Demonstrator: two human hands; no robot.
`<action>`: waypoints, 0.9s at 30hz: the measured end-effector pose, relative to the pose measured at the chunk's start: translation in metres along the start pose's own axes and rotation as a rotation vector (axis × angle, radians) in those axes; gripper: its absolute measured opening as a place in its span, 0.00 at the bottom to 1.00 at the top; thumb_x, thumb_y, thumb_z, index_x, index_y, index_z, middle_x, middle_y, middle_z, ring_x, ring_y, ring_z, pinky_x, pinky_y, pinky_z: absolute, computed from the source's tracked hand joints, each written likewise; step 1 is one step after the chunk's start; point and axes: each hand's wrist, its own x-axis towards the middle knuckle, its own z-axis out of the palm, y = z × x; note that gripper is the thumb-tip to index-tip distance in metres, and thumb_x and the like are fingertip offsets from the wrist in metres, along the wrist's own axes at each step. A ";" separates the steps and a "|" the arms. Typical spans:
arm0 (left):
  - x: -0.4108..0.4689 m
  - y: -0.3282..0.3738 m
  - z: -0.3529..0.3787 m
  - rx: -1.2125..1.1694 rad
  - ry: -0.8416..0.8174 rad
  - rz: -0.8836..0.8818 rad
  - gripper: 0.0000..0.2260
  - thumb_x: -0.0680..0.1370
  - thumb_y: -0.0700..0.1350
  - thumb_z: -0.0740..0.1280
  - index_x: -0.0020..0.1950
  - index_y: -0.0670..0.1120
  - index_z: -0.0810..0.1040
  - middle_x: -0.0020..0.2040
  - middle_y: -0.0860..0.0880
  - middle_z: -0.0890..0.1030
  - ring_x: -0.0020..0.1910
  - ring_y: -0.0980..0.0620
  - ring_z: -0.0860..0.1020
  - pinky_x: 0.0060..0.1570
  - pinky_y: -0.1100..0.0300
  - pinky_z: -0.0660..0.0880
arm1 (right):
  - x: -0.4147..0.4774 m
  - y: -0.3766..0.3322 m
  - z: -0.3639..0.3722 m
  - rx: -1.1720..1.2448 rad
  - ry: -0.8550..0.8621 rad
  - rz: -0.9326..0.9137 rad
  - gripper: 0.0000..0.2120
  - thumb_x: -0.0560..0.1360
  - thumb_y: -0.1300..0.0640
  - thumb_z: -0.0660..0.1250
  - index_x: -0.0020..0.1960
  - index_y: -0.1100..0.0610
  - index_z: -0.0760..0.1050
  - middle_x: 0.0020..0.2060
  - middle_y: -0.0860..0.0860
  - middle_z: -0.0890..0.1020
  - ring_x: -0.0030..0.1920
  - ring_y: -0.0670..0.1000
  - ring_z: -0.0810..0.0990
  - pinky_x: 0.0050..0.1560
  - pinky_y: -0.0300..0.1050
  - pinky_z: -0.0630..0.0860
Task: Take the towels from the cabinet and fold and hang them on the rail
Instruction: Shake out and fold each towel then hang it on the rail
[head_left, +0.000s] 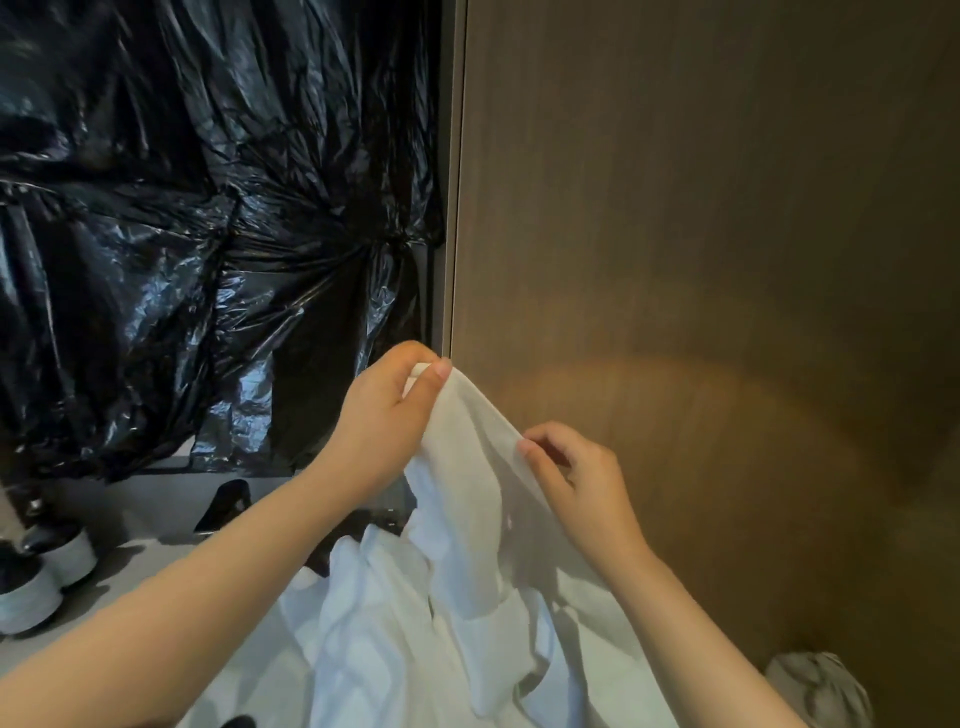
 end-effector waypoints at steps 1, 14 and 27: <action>0.004 0.001 0.000 0.014 0.010 -0.009 0.08 0.82 0.50 0.59 0.43 0.55 0.71 0.40 0.58 0.74 0.39 0.61 0.74 0.36 0.71 0.65 | -0.001 0.001 -0.001 -0.008 -0.013 0.011 0.06 0.80 0.51 0.64 0.48 0.45 0.79 0.42 0.38 0.81 0.46 0.41 0.79 0.44 0.35 0.77; 0.042 -0.003 -0.004 0.076 0.059 -0.024 0.09 0.81 0.50 0.61 0.41 0.58 0.71 0.41 0.57 0.75 0.40 0.60 0.72 0.35 0.65 0.63 | -0.014 0.041 -0.031 -0.066 0.127 0.169 0.17 0.79 0.53 0.65 0.32 0.48 0.69 0.26 0.47 0.71 0.29 0.44 0.68 0.32 0.43 0.64; 0.134 0.064 -0.072 0.178 0.497 0.326 0.07 0.82 0.46 0.61 0.46 0.45 0.72 0.34 0.56 0.73 0.32 0.59 0.70 0.29 0.60 0.63 | 0.132 -0.111 -0.141 -0.402 0.378 -0.366 0.10 0.79 0.53 0.65 0.41 0.54 0.79 0.33 0.48 0.81 0.35 0.50 0.79 0.36 0.49 0.74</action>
